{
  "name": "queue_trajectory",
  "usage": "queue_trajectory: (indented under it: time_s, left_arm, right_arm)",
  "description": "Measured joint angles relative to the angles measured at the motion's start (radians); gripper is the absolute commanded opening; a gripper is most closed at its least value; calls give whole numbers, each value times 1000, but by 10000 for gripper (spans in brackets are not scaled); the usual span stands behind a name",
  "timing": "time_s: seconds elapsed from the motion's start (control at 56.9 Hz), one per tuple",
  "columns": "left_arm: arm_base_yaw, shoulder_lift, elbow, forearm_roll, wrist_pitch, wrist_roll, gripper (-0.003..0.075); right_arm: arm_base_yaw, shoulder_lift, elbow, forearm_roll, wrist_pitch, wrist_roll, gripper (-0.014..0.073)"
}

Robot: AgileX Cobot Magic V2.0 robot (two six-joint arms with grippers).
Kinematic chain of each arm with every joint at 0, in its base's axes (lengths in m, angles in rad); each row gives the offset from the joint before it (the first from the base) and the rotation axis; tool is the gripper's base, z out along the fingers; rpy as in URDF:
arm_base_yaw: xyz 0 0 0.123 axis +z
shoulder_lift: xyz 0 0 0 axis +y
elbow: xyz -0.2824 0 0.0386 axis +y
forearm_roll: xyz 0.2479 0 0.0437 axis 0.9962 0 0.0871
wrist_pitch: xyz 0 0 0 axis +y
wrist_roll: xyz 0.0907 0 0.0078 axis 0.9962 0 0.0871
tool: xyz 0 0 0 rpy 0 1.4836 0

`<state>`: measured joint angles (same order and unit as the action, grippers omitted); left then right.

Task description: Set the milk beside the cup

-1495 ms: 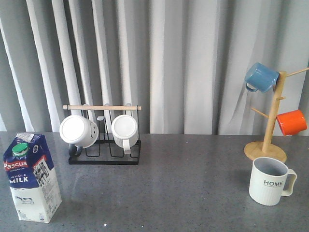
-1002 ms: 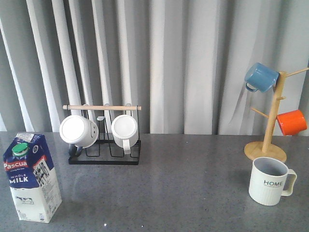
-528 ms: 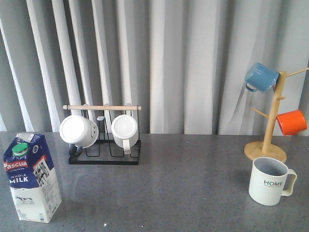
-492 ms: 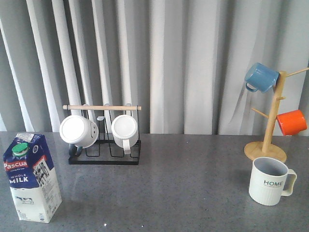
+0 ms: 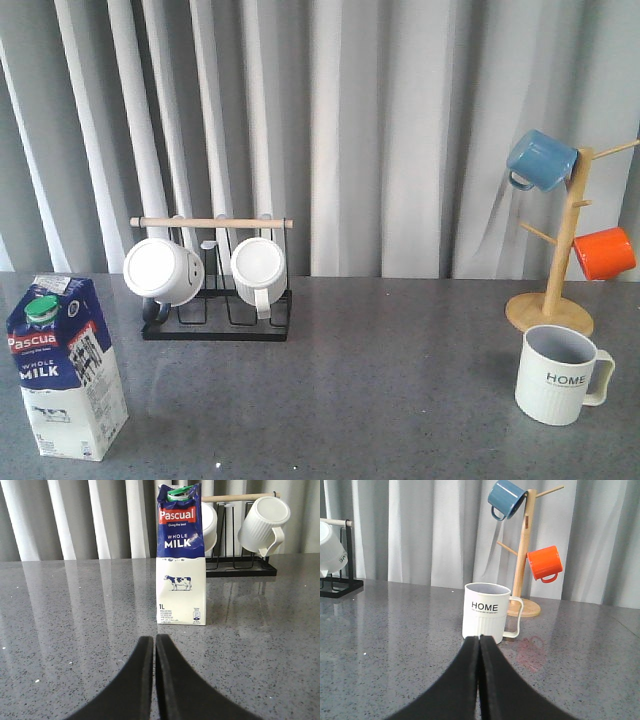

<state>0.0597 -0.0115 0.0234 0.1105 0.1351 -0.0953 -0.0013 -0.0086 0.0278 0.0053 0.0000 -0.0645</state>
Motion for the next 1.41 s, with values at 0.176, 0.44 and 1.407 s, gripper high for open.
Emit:
queue_trajectory:
  time_s: [0.176,0.44,1.407]
  left_arm:
    - [0,0,0,0,-6,0,-6]
    - [0,0,-56,-26,-257,-93,-6]
    - [-51,818,-590,-38,-312,-131,1]
  right_arm:
    - [0,0,1,0,-86,0,-8]
    - [0,0,-83,-20,-407,64,-8]
    - [39,916,-509,74,-124,19,103]
